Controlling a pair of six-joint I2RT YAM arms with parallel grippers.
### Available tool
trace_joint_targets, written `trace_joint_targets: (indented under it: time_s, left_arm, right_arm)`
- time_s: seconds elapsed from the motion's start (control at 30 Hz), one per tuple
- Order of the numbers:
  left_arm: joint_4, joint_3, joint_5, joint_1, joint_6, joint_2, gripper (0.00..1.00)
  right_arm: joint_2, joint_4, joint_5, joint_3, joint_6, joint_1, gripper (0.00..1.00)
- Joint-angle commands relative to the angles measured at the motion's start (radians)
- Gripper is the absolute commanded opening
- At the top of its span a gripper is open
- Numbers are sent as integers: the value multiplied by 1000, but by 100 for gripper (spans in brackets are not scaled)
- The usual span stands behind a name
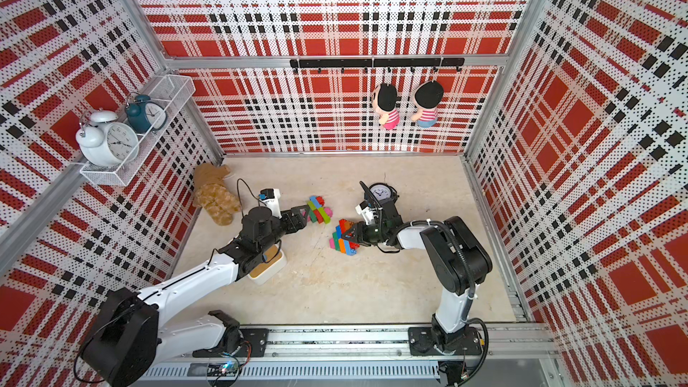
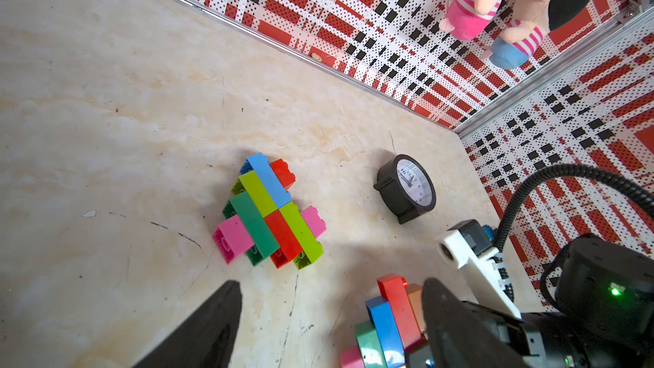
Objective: Assemble a heart with building blocks
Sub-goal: Adjust the building block at the center of the board.
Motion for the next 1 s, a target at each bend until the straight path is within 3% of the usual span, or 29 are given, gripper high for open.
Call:
trace_joint_targets:
  time_s: [0.0,0.4,0.63,0.77,0.97]
  left_arm:
    - [3,-11,-7,9,10,-14,83]
    - [25,-22,-30,25,8,-27,88]
    - [38,-22,-56,69,27,-42,98]
    - [67,-42,-131,106,73,-93,98]
    - [161,-95,-297,197,134,-167,98]
  right_arm:
    - [19,82,-23,-12,27,-15,34]
    - [14,59,18,-67,-11,-48,51]
    - [-32,15,72,-114,-39,-70,67]
    - [-116,-97,173,-148,-91,-95,73]
    - [-308,-380,423,-155,-204,-155,89]
